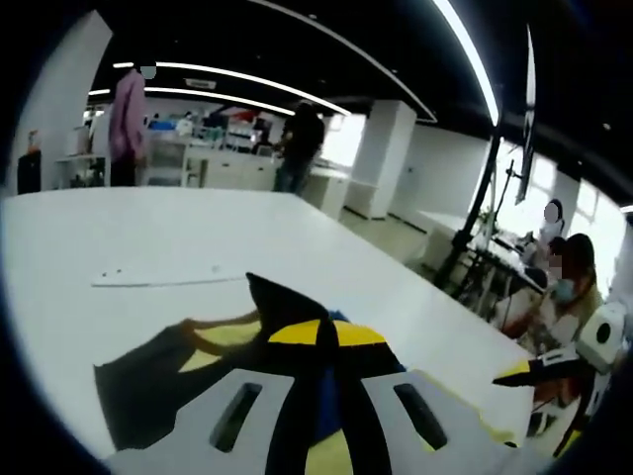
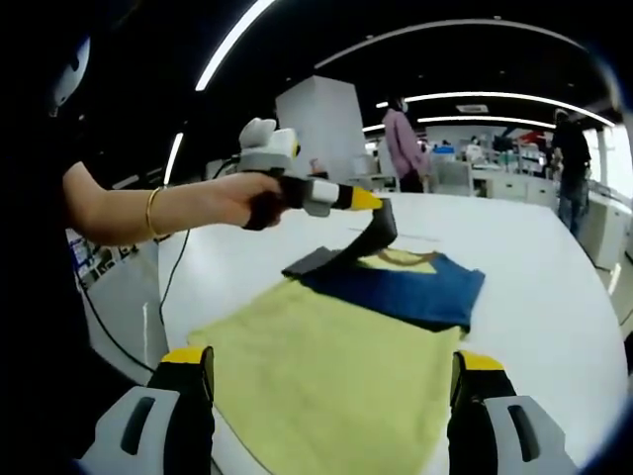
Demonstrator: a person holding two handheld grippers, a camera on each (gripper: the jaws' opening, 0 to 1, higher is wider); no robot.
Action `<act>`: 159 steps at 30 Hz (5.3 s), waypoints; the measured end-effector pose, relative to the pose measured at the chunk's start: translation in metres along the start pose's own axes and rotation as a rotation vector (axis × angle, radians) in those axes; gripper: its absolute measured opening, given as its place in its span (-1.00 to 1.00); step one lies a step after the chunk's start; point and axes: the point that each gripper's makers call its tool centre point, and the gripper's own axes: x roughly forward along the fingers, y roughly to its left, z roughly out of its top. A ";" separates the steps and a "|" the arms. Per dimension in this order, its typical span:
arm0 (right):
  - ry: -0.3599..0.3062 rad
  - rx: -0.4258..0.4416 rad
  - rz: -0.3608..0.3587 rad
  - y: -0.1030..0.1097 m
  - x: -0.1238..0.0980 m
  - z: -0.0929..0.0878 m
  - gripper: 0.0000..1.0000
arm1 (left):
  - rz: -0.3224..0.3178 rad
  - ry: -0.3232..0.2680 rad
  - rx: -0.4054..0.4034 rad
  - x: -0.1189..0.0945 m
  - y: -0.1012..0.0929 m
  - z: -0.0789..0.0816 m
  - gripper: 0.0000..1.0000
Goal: Fold the garment on the visible template until the final outline fits inside the template.
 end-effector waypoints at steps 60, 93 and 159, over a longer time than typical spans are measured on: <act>0.007 0.054 -0.029 -0.017 -0.005 -0.017 0.98 | -0.144 0.230 0.115 0.074 -0.077 -0.094 -1.00; 0.108 -0.002 0.082 0.001 -0.002 -0.022 0.98 | -0.281 0.184 0.282 -0.018 -0.055 -0.086 0.86; 0.420 -0.242 0.198 0.010 -0.027 -0.089 0.39 | -0.256 0.422 0.371 -0.223 -0.014 -0.206 0.30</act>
